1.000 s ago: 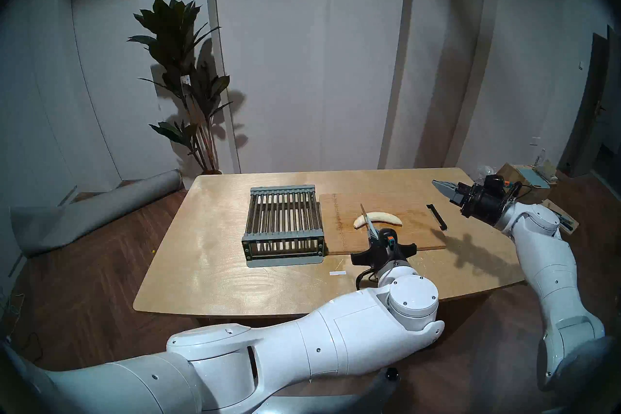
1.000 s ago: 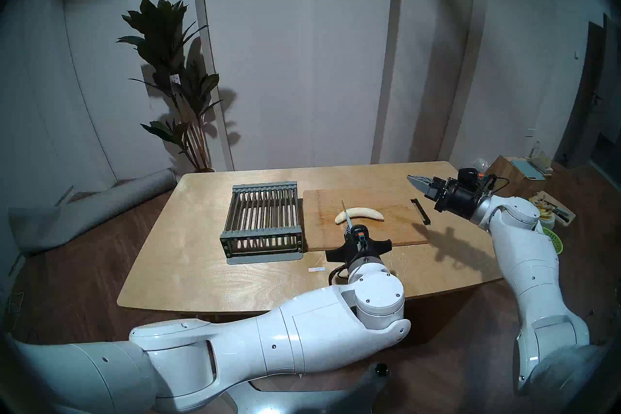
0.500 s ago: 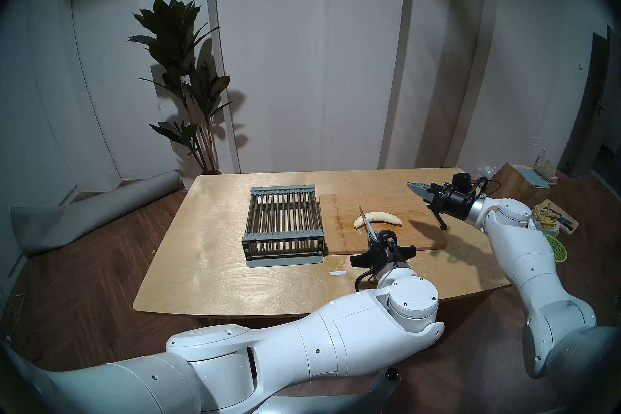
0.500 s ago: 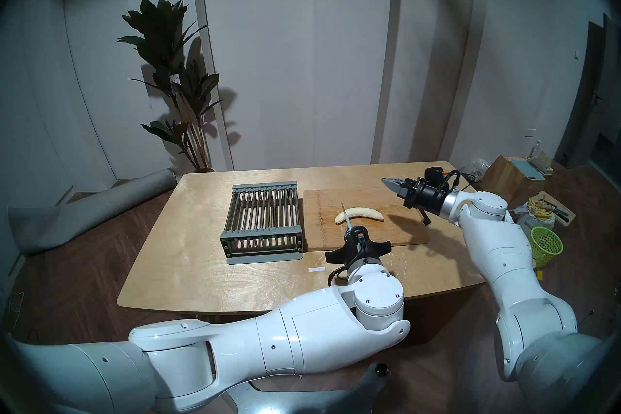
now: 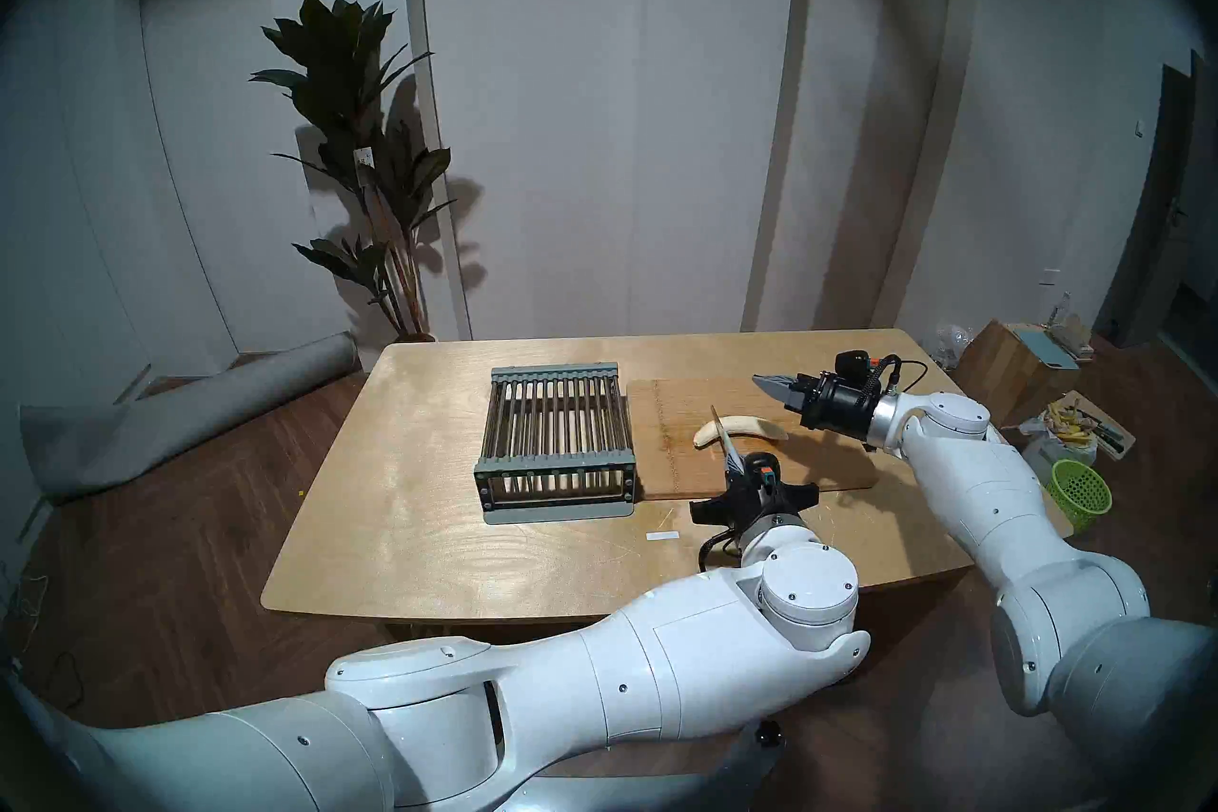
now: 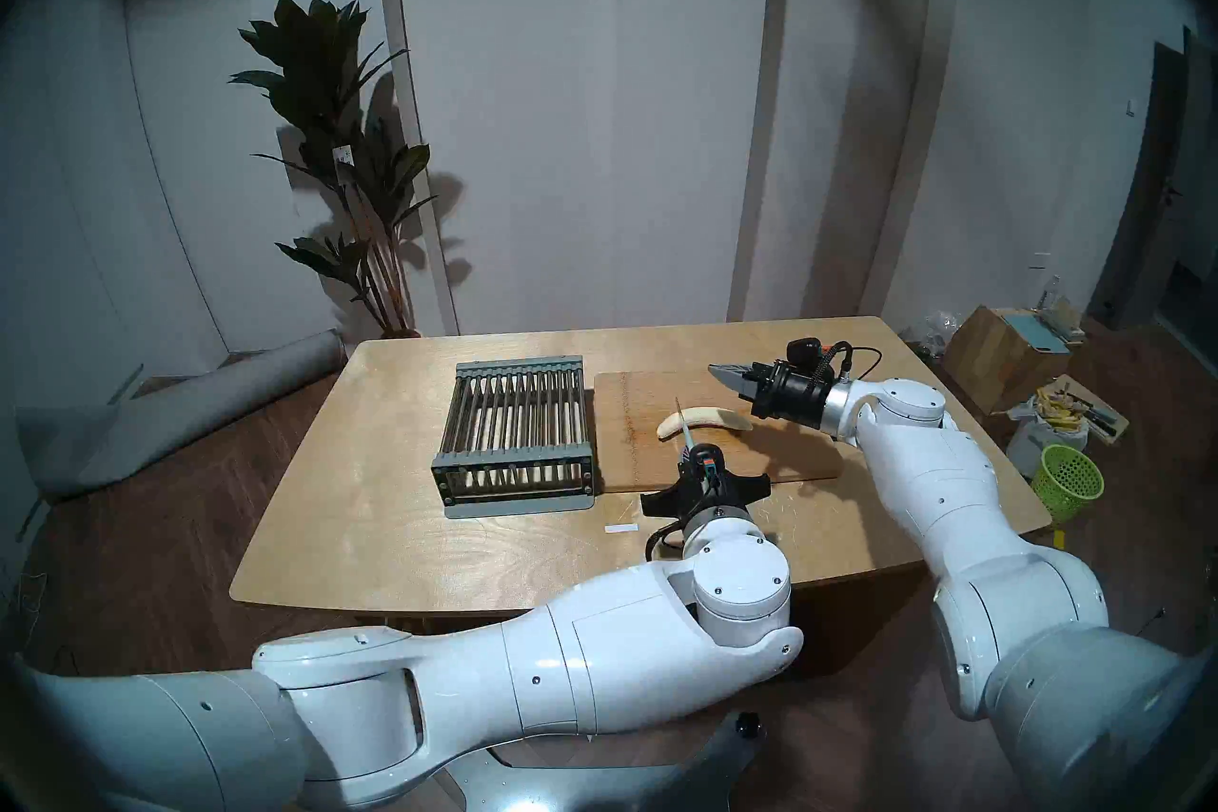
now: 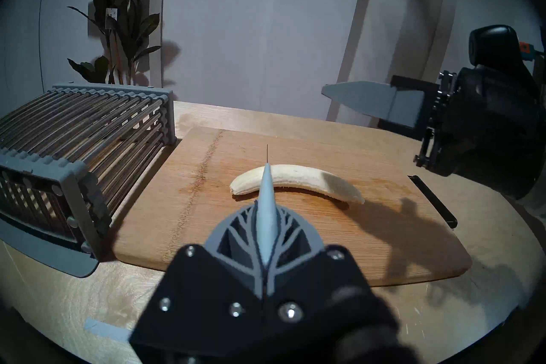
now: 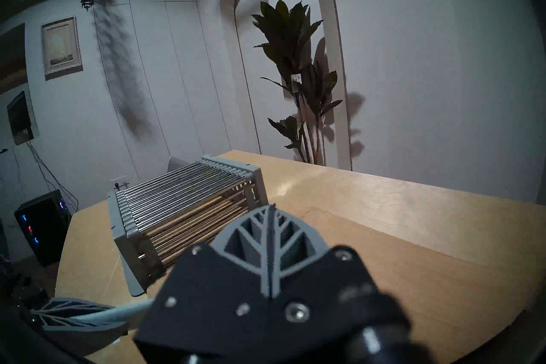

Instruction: Cut the banana into four pieces on the cutting board

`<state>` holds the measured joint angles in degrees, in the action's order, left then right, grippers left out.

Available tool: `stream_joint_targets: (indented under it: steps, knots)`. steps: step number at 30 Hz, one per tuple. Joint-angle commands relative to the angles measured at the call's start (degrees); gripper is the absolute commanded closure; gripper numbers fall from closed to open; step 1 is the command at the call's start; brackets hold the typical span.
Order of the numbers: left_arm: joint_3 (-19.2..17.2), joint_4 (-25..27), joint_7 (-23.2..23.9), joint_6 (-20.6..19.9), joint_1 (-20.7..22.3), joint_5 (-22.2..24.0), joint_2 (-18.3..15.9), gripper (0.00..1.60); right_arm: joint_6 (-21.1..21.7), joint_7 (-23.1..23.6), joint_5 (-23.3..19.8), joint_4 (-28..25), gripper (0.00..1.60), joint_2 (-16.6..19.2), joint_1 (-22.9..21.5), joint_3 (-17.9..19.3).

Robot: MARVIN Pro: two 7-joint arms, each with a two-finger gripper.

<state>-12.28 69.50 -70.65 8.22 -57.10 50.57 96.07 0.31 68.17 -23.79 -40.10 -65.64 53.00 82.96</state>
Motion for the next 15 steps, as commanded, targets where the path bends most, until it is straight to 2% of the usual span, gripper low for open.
stream_joint_targets:
  steps: [1, 9, 15]
  knots:
    - [-0.34, 0.22, 0.67, -0.16, 1.0, 0.07, 0.7, 1.6, -1.67, 2.46, -1.2, 0.02, 1.6, -1.55, -3.18, 0.24]
    - [-0.44, -0.21, 1.25, -0.15, 1.09, 0.25, 0.86, 1.6, -3.22, 4.46, -0.91, 2.59, 1.6, -1.24, -2.9, -0.01]
    - [-0.49, -0.71, 1.59, -0.11, 1.19, 0.36, 1.25, 1.6, -2.92, 5.69, -0.79, 0.94, 1.6, -0.12, -0.51, 0.06]
